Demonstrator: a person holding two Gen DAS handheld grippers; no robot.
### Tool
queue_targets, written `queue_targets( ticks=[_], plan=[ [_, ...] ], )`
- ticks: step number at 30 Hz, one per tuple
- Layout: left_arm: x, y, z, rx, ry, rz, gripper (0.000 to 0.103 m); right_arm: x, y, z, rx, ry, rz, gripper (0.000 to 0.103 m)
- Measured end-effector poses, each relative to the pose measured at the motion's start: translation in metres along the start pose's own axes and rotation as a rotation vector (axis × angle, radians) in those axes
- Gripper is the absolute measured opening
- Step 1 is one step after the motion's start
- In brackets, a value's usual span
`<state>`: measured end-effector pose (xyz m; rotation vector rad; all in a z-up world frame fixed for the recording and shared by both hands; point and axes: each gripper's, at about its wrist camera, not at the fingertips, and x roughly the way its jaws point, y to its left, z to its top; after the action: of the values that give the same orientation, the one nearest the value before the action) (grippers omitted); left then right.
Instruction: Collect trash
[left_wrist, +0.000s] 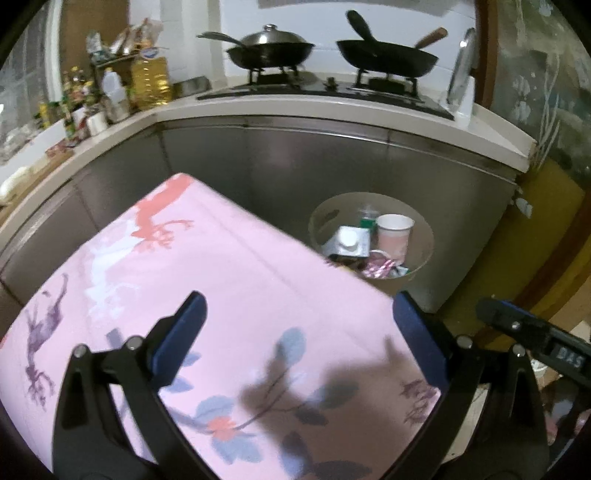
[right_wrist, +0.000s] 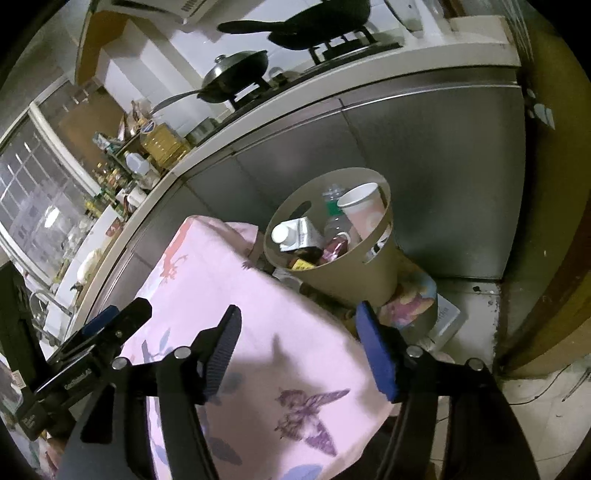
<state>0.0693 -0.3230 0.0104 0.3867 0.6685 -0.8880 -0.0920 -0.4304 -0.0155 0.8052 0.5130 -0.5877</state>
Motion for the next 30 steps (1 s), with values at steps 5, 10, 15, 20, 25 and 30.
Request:
queue_targets(
  ticks=[5, 10, 15, 20, 25, 30],
  plan=[
    [-0.022, 0.012, -0.013, -0.008, -0.037, 0.058, 0.097, -0.01, 0.024, -0.012, -0.045, 0.0, -0.002, 0.069],
    [-0.043, 0.026, -0.026, -0.007, -0.072, 0.114, 0.097, -0.016, 0.046, -0.021, -0.08, -0.005, -0.013, 0.071],
    [-0.059, 0.04, -0.037, -0.014, -0.089, 0.149, 0.097, -0.021, 0.066, -0.028, -0.105, -0.029, -0.016, 0.073],
    [-0.069, 0.053, -0.047, -0.041, -0.091, 0.156, 0.097, -0.023, 0.083, -0.034, -0.13, -0.039, -0.01, 0.074],
    [-0.076, 0.063, -0.056, -0.059, -0.092, 0.172, 0.097, -0.026, 0.096, -0.039, -0.158, -0.048, -0.007, 0.075],
    [-0.08, 0.071, -0.064, -0.076, -0.084, 0.174, 0.097, -0.025, 0.104, -0.043, -0.166, -0.054, -0.011, 0.076]
  ],
)
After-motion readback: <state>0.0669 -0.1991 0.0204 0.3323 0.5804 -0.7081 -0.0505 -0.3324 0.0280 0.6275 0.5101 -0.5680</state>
